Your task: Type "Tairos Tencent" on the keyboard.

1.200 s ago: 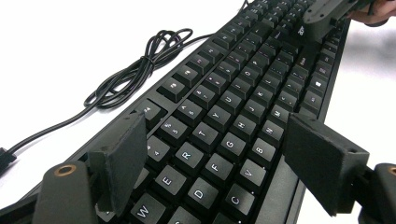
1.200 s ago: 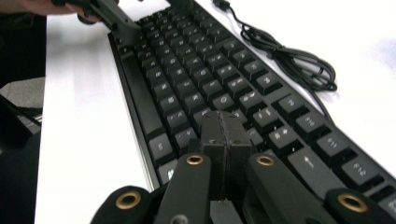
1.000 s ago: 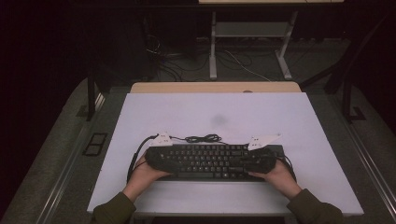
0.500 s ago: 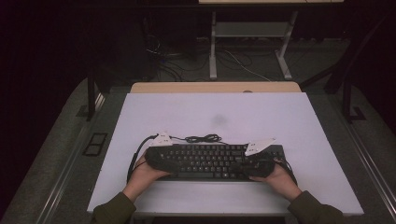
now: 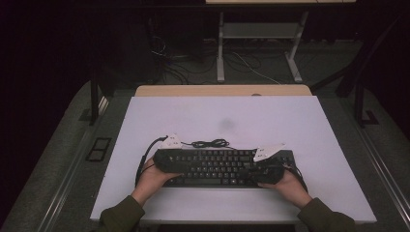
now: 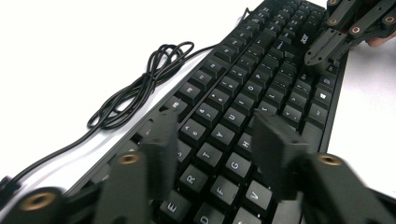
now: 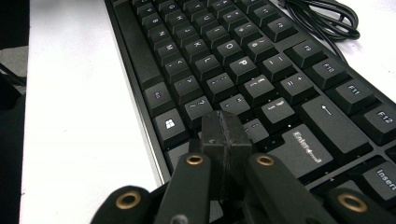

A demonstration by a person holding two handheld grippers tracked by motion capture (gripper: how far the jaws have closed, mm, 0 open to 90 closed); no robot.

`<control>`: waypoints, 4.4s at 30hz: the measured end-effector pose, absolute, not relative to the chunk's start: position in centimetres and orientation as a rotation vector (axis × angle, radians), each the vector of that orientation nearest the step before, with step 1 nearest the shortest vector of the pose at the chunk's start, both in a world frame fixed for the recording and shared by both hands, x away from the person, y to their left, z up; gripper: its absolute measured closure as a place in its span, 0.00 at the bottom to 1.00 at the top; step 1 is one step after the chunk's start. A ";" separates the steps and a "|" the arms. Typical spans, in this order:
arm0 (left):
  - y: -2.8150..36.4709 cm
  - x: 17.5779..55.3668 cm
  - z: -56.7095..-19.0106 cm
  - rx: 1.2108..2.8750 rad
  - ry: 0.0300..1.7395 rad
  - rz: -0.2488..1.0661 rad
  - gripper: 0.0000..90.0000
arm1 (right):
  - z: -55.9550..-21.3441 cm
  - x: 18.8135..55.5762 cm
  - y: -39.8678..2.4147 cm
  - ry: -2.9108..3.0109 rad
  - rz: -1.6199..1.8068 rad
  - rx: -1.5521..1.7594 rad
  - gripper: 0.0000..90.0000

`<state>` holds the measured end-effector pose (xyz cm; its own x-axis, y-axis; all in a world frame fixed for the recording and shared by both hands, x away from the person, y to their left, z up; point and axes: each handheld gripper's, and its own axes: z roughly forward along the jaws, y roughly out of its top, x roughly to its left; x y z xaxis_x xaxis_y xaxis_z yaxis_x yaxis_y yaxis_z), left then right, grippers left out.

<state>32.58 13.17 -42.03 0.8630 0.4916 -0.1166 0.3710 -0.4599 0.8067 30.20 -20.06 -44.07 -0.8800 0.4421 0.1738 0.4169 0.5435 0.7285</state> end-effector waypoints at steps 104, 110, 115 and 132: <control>15.7 31.7 -42.6 2.102 0.672 0.156 0.19 | -42.8 31.0 -20.5 2.666 1.395 0.792 0.72; 15.7 31.6 -42.6 2.101 0.671 0.156 0.19 | -42.6 31.4 -20.0 2.632 1.430 0.822 0.51; 15.7 31.6 -42.5 2.100 0.674 0.154 0.19 | -42.3 32.0 -19.7 2.595 1.460 0.852 0.39; 16.5 31.1 -42.2 2.081 0.684 0.158 0.33 | -42.2 33.5 -17.5 2.554 1.515 0.851 0.30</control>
<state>31.15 16.49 -42.23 0.8378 0.5266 -0.1442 0.4098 -0.4319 0.8034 33.49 -17.55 -42.17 -0.8471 0.4808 0.2265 0.4293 0.3678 0.8249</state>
